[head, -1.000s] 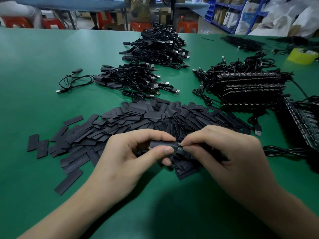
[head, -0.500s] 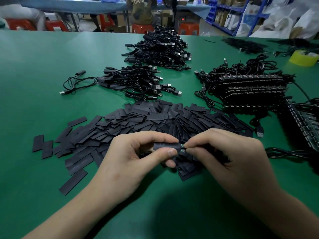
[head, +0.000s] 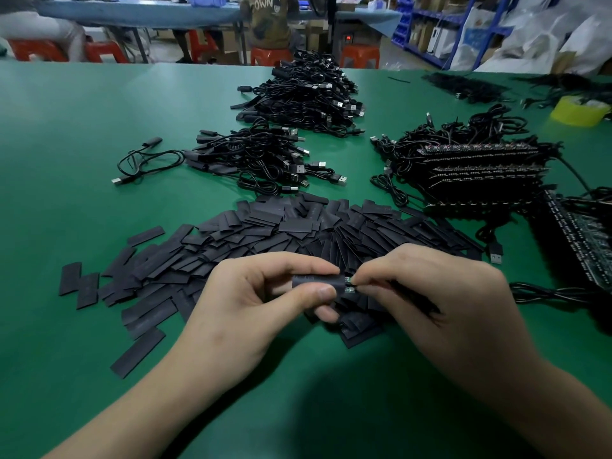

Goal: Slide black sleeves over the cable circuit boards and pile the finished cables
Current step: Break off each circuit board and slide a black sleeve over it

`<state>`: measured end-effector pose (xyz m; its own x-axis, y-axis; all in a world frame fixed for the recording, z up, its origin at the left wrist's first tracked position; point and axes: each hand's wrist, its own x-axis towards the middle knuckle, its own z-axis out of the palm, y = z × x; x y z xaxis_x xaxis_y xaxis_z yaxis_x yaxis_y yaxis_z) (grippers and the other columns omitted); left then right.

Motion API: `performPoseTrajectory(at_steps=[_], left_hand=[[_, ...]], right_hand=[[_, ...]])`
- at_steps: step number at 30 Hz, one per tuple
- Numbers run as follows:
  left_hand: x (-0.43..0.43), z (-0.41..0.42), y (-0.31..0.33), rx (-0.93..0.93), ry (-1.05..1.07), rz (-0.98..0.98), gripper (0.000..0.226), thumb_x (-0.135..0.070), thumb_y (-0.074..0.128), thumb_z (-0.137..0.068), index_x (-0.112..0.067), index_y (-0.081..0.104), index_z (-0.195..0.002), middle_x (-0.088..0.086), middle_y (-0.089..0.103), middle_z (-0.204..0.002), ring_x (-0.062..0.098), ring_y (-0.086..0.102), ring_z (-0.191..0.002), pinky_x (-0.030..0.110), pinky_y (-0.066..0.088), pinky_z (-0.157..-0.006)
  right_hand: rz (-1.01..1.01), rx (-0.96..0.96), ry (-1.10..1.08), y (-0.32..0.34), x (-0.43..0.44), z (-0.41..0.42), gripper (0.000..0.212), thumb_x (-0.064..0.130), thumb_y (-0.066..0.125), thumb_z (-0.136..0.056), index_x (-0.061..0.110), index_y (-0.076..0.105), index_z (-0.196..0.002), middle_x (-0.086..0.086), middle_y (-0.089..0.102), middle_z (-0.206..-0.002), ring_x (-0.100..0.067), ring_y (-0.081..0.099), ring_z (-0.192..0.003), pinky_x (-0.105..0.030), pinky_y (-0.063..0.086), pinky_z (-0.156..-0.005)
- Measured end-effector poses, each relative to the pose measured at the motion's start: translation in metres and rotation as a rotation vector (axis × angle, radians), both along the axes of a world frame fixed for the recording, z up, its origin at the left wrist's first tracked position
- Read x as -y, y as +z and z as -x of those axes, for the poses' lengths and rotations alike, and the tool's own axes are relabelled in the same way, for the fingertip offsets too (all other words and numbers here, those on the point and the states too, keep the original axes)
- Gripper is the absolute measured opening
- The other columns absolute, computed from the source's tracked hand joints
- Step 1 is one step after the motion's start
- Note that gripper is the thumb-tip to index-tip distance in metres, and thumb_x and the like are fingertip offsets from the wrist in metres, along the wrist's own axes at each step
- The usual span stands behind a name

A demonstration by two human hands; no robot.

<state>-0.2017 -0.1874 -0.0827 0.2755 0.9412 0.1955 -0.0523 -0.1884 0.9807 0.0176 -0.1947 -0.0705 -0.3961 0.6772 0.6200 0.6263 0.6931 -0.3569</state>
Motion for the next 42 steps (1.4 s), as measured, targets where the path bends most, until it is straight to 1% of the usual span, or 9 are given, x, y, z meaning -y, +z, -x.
performPoseTrajectory(at_steps=[6, 12, 16, 19, 23, 27, 30, 37, 42], left_hand=[[0.0, 0.0, 0.0, 0.014, -0.008, 0.018, 0.022, -0.021, 0.076, -0.08, -0.022, 0.078, -0.102, 0.009, 0.077, -0.072, 0.014, 0.075, -0.069, 0.014, 0.053, -0.074], [0.003, -0.002, 0.0, 0.013, -0.017, 0.047, 0.024, -0.025, 0.076, -0.079, -0.025, 0.078, -0.102, 0.009, 0.077, -0.073, 0.015, 0.076, -0.072, 0.013, 0.053, -0.074], [0.003, -0.004, 0.0, 0.015, -0.008, 0.028, 0.023, -0.024, 0.075, -0.079, -0.027, 0.078, -0.101, 0.008, 0.077, -0.073, 0.016, 0.076, -0.071, 0.015, 0.054, -0.074], [0.003, -0.003, 0.0, 0.032, 0.019, -0.009, 0.023, -0.017, 0.075, -0.079, -0.025, 0.079, -0.1, 0.008, 0.077, -0.073, 0.017, 0.076, -0.07, 0.017, 0.055, -0.074], [0.002, -0.002, 0.002, 0.033, 0.065, -0.04, 0.024, -0.024, 0.078, -0.075, -0.026, 0.079, -0.099, 0.006, 0.079, -0.081, 0.019, 0.077, -0.072, 0.019, 0.057, -0.074], [0.002, -0.003, 0.0, -0.012, 0.086, -0.079, 0.026, -0.025, 0.077, -0.076, -0.028, 0.079, -0.102, 0.002, 0.079, -0.082, 0.017, 0.077, -0.072, 0.017, 0.056, -0.072], [0.001, -0.004, -0.001, -0.03, 0.077, -0.09, 0.028, -0.019, 0.077, -0.079, -0.027, 0.078, -0.105, 0.002, 0.078, -0.08, 0.015, 0.076, -0.07, 0.016, 0.055, -0.072], [-0.001, -0.006, -0.001, 0.057, 0.128, -0.096, 0.04, -0.012, 0.078, -0.076, -0.028, 0.071, -0.112, 0.012, 0.071, -0.075, 0.024, 0.075, -0.066, 0.021, 0.056, -0.069], [0.0, -0.008, -0.003, 0.119, 0.19, -0.092, 0.031, -0.013, 0.081, -0.073, -0.027, 0.07, -0.098, 0.01, 0.072, -0.076, 0.024, 0.074, -0.065, 0.019, 0.055, -0.066]], right_hand=[[-0.001, 0.007, 0.023, 0.001, 0.0, -0.002, 0.014, 0.023, 0.061, -0.101, 0.02, 0.075, -0.1, 0.009, 0.068, -0.09, -0.012, 0.067, -0.082, -0.031, 0.051, -0.07], [-0.001, 0.006, -0.009, 0.0, 0.003, 0.002, 0.007, 0.018, 0.068, -0.096, 0.019, 0.075, -0.095, 0.011, 0.07, -0.089, -0.007, 0.067, -0.082, -0.027, 0.051, -0.071], [0.051, -0.095, -0.028, 0.002, 0.005, 0.005, 0.004, 0.019, 0.072, -0.091, 0.022, 0.075, -0.092, 0.017, 0.07, -0.088, 0.001, 0.067, -0.083, -0.018, 0.05, -0.071], [0.112, -0.163, -0.053, 0.004, 0.004, 0.005, 0.008, 0.026, 0.074, -0.089, 0.024, 0.075, -0.096, 0.016, 0.069, -0.081, -0.006, 0.067, -0.074, -0.019, 0.05, -0.065], [0.386, -0.319, -0.007, 0.006, 0.004, 0.005, 0.006, 0.024, 0.072, -0.092, 0.028, 0.076, -0.089, 0.006, 0.072, -0.072, -0.012, 0.067, -0.059, -0.022, 0.053, -0.058], [0.809, -0.582, 0.11, 0.008, 0.0, 0.006, 0.01, 0.028, 0.07, -0.081, 0.021, 0.075, -0.086, -0.007, 0.075, -0.073, -0.014, 0.063, -0.052, -0.021, 0.051, -0.054], [0.982, -0.657, 0.15, 0.009, -0.002, 0.005, 0.016, 0.029, 0.07, -0.078, 0.018, 0.076, -0.088, -0.013, 0.075, -0.075, -0.017, 0.062, -0.052, -0.023, 0.052, -0.054], [0.967, -0.63, 0.206, 0.005, 0.0, 0.01, 0.021, 0.026, 0.065, -0.083, 0.023, 0.076, -0.101, -0.012, 0.076, -0.078, -0.015, 0.061, -0.052, -0.022, 0.051, -0.054], [0.831, -0.654, 0.184, -0.003, 0.003, 0.015, 0.015, 0.02, 0.065, -0.092, 0.026, 0.077, -0.1, -0.011, 0.073, -0.073, -0.014, 0.058, -0.049, -0.022, 0.048, -0.05]])
